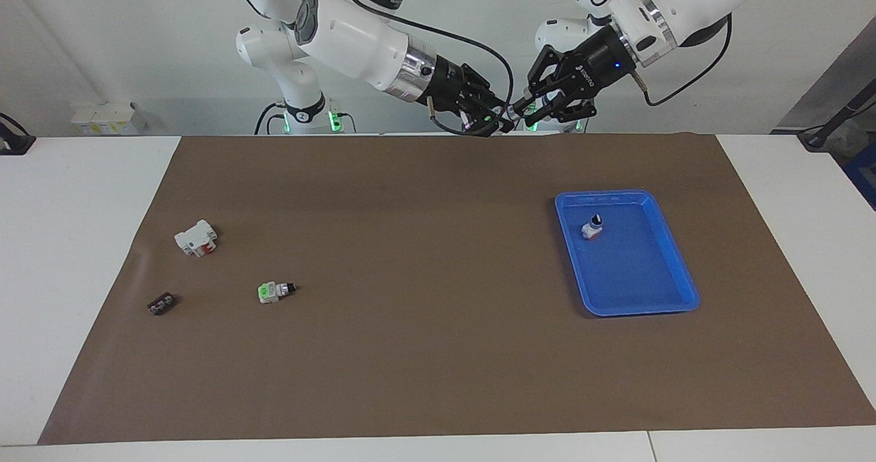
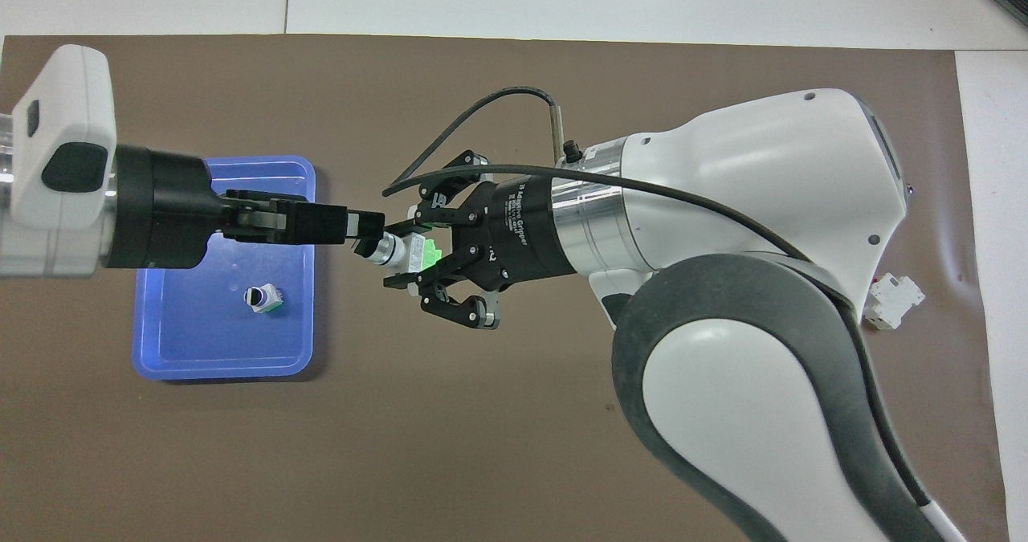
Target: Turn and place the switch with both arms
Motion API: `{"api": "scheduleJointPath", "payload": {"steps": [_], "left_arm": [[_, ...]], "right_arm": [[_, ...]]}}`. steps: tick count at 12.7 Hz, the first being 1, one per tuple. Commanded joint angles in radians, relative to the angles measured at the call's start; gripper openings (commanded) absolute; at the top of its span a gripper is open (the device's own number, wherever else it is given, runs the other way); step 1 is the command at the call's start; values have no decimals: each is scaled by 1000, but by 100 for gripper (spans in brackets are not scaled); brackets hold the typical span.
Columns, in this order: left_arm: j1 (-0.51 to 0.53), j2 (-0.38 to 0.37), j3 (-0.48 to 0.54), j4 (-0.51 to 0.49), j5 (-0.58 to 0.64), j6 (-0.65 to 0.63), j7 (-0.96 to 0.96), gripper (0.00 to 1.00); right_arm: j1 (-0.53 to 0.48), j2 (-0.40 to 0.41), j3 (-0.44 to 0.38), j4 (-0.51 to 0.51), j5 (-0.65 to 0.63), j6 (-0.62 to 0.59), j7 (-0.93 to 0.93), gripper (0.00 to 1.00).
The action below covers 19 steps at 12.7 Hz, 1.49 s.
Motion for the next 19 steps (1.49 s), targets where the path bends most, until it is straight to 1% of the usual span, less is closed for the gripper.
{"api": "scheduleJointPath", "payload": {"steps": [1,2,6,8,9,11,13,15,19], "left_arm": [[-9,-30,7,-34,-16,-26,7,24],[-3,-30,9,-31,-17,-55,5,19],[3,-30,19,-20,-19,-98,1,19],[3,-31,21,-20,-19,-115,-13,6],[3,-34,22,-20,-19,-129,-53,0],[3,-40,21,-20,-22,-131,-137,0],[0,-45,18,-20,-25,-129,-291,0],[-3,-54,10,-16,-22,-129,-382,0],[0,-65,10,0,-8,-135,-644,0]], "right_arm": [[-12,9,9,25,-19,-24,33,0],[-12,9,9,25,-19,-24,33,0],[-12,9,9,25,-19,-29,33,0],[-12,9,9,25,-19,-29,33,0],[-12,9,9,25,-19,-31,33,0],[-12,11,9,25,-19,-31,33,0],[-12,9,7,25,-19,-31,33,0],[-12,9,9,25,-19,-32,33,0],[-12,9,7,25,-19,-41,33,0]]}}
